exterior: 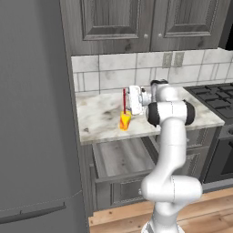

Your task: Pick up the straw from the right drawer and put it inside the smoothie cup.

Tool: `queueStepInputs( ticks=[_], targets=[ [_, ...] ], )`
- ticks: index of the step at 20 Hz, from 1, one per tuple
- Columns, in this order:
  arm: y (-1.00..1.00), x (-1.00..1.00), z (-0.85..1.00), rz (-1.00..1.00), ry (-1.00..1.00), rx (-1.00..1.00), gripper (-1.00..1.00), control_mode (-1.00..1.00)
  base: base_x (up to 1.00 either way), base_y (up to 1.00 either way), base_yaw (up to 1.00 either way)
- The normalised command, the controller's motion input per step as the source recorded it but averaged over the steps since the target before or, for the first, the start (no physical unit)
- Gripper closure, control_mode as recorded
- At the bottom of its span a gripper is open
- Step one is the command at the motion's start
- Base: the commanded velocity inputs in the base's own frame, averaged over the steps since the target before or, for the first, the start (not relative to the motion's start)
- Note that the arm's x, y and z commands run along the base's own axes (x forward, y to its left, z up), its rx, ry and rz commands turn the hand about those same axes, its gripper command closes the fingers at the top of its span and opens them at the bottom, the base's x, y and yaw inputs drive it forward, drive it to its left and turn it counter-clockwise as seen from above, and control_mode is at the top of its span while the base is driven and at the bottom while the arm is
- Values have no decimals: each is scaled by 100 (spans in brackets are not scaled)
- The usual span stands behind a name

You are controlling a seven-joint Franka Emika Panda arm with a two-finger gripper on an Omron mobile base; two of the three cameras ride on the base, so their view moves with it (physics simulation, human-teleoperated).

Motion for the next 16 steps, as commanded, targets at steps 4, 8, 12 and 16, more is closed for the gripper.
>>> queueStepInputs(
  ticks=[4, 8, 12, 16],
  targets=[
    [2, -69, 0, 0, -25, -2, -100, -100, 0, 0, 0],
    [9, -54, 2, 0, -20, -3, -100, -100, 0, 0, 0],
    [18, -8, 26, 0, -3, -1, -100, -100, 0, 0, 0],
    [19, 0, 47, -4, 0, 0, -100, -100, 0, 0, 0]
  ],
)
